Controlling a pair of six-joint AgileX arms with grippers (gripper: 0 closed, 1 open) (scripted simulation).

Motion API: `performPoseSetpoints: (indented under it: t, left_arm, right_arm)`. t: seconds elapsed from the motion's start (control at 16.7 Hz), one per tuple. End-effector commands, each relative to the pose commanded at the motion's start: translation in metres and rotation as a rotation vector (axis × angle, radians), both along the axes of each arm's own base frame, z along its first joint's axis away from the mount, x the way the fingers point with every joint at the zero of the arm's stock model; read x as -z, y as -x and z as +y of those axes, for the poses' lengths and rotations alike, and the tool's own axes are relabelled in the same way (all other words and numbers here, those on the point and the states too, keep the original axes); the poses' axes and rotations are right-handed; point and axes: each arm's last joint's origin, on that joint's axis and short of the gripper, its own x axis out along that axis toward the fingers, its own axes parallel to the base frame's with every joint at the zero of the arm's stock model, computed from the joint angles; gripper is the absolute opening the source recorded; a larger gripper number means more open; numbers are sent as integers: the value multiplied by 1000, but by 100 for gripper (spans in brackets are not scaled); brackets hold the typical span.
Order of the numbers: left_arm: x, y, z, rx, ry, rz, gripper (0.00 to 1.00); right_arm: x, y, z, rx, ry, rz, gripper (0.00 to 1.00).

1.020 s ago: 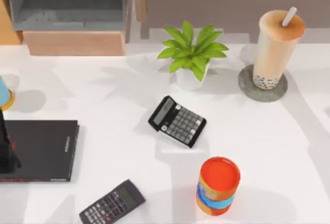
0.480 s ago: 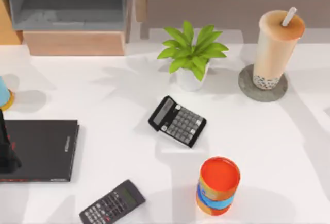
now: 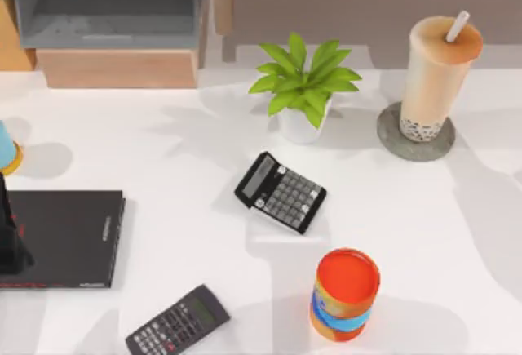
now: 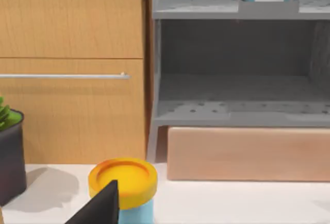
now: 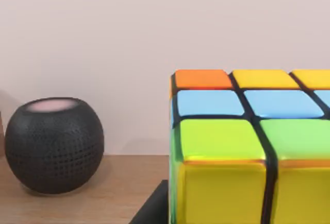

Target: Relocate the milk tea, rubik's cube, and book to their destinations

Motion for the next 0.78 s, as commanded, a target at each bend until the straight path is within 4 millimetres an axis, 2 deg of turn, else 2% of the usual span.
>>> performPoseSetpoints:
  t: [0.18,0.48,0.78]
  left_arm:
    - [0,0,0,0,0,0,100]
    - [0,0,0,0,0,0,100]
    - [0,0,0,0,0,0,100]
  right_arm:
    - [23,-33,-23,62,19,99,0]
    - [28,-38,-26,69,21,121,0]
    - [28,-38,-26,69,21,121,38]
